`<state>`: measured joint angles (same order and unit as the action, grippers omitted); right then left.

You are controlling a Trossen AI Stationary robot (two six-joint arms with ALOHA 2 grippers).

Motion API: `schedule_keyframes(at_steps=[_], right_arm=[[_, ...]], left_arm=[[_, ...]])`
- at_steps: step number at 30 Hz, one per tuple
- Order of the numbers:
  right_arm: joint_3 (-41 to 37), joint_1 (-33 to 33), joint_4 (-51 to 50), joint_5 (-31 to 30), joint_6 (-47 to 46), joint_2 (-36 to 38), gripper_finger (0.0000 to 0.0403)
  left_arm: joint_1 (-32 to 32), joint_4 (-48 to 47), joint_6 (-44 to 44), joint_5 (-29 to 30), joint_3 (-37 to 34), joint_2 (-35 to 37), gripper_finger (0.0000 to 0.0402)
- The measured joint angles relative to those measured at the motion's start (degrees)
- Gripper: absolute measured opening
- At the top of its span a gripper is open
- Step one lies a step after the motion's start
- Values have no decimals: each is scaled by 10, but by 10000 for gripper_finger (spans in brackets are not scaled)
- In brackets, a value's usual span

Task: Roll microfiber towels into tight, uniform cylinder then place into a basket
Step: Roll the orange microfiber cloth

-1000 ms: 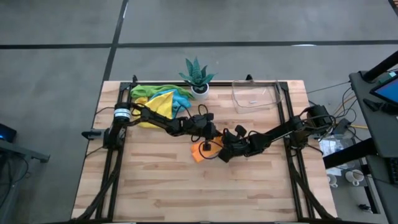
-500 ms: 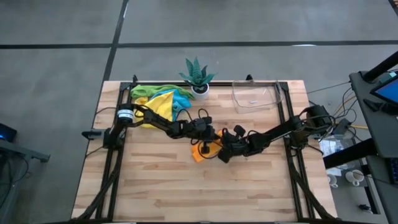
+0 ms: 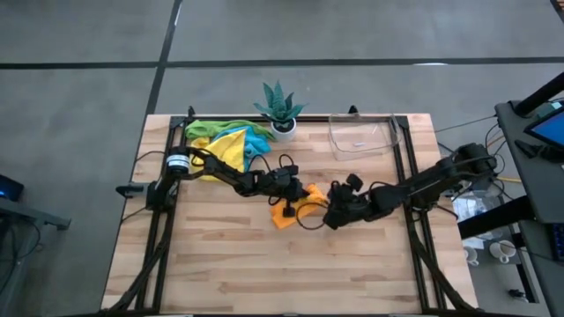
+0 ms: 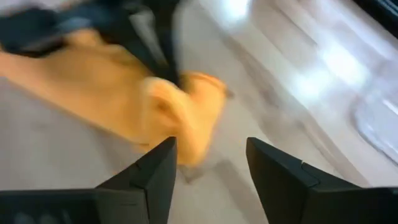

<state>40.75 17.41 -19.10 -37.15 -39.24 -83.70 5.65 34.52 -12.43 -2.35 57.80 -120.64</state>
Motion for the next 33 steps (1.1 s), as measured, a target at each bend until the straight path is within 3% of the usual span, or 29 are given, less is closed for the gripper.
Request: schedule_keyframes(at_steps=[5,9,12,20,25,33], right_arm=[[-90,2,201,-71,-35,-20,122],[-135,-17,370,-76,-11,-59,29],[-144,-33,429,-60,-8,-95,14],[-85,-43,440,-4,49,-145,8],[-59,-33,373,0,61,-141,8],[-56,-16,363,3,63,-114,8]], left_arm=[[0,8,-1,1,0,-1,0],[0,9,-2,4,0,-1,0],[0,9,-4,4,0,-1,0],[1,9,-8,7,1,-1,0],[3,5,-16,25,-1,2,0],[4,4,-16,30,-2,3,0]])
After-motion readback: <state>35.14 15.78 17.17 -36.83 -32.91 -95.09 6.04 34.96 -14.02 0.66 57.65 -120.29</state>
